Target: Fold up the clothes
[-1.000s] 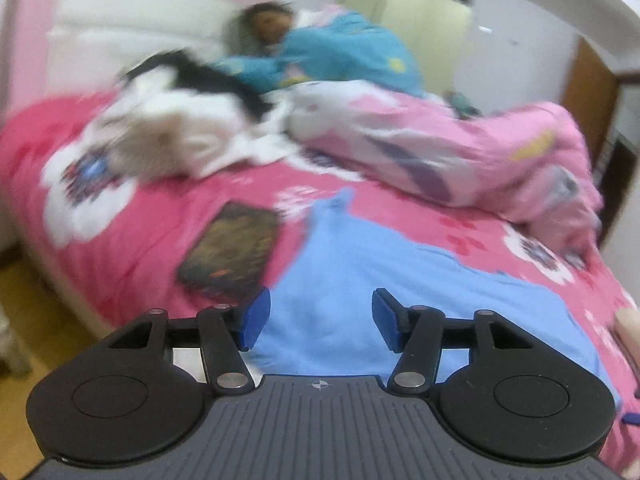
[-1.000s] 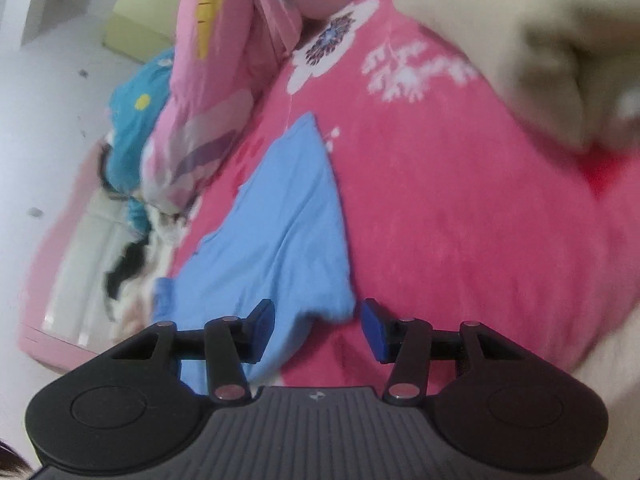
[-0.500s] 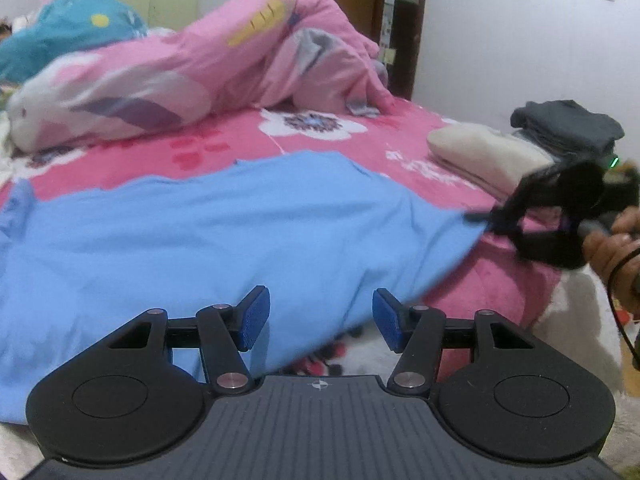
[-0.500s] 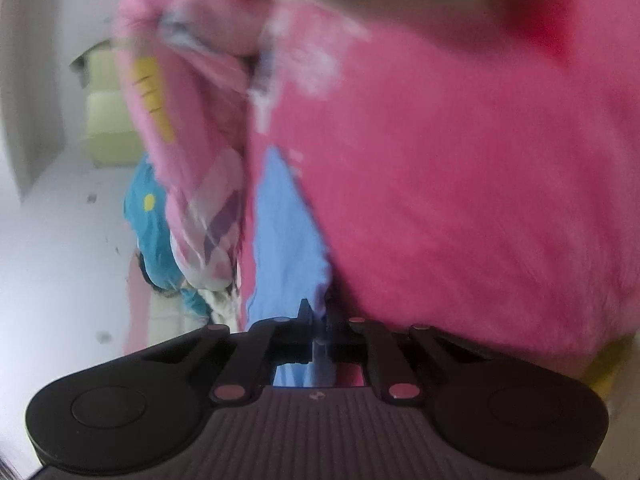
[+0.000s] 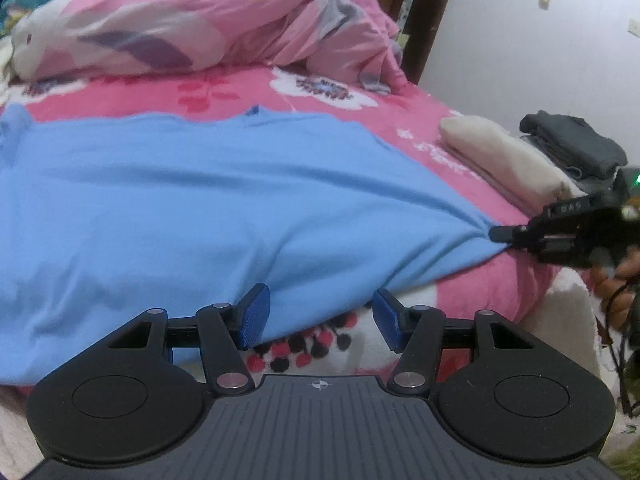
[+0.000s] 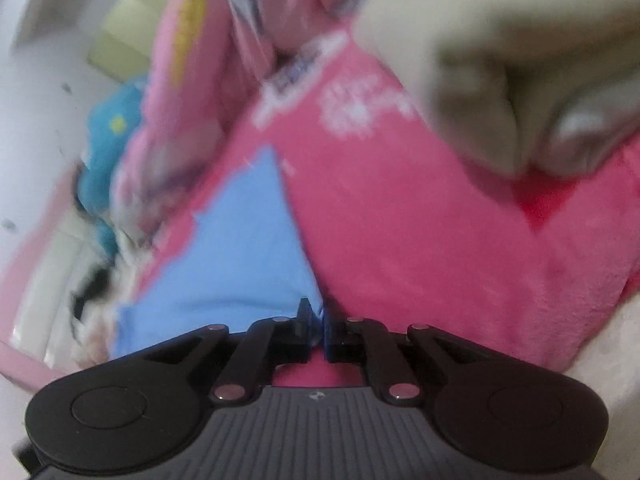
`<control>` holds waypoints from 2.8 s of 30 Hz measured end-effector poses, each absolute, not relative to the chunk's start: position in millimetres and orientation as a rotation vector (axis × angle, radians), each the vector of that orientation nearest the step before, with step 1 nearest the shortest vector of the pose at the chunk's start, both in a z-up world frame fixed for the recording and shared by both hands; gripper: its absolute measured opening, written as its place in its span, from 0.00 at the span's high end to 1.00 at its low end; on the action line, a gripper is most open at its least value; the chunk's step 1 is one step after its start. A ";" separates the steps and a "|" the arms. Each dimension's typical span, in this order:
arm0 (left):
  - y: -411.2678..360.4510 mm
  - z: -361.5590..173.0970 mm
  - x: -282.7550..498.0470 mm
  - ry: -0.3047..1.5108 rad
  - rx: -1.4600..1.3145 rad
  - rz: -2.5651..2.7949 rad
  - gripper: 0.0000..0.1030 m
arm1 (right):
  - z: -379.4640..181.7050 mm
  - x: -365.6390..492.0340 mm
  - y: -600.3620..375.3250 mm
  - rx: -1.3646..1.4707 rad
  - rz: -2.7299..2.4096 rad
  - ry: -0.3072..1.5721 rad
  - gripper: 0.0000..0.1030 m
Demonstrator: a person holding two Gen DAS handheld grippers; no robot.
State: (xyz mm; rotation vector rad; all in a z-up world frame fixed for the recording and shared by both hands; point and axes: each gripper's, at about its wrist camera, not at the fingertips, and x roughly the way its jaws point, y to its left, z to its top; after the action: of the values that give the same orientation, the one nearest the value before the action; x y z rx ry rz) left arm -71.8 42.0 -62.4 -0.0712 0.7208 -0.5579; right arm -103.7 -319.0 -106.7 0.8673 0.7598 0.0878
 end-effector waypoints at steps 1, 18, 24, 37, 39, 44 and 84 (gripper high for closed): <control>42.9 -61.5 -72.0 0.720 -0.072 -0.561 0.45 | -105.3 -105.7 -322.4 0.896 0.095 0.753 0.91; 155.1 -57.9 -112.1 0.744 -0.443 -0.201 0.44 | -21.5 -23.4 -202.3 0.468 0.364 0.671 0.78; 213.8 -65.7 -136.3 0.643 -0.630 0.016 0.45 | -9.6 23.1 -95.0 0.423 0.651 0.792 0.67; 224.5 -60.2 -93.5 0.656 -0.334 -0.047 0.47 | 3.1 55.4 24.5 0.272 0.806 0.908 0.61; 225.7 -62.1 -84.0 0.689 -0.325 -0.072 0.55 | 4.0 62.5 31.2 0.268 0.797 0.915 0.61; 227.8 -70.2 -75.5 0.746 -0.343 -0.093 0.90 | 3.6 100.1 51.5 0.288 0.749 0.957 0.46; 143.3 -4.1 -70.7 0.397 -0.492 -0.531 0.94 | 33.8 183.7 27.1 0.176 0.730 1.005 0.93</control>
State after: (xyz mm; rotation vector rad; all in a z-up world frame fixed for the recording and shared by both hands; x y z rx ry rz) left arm -70.7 143.3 -4.1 -0.4923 0.3968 -0.5314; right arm 183.7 27.1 33.8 0.1761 1.0046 0.7295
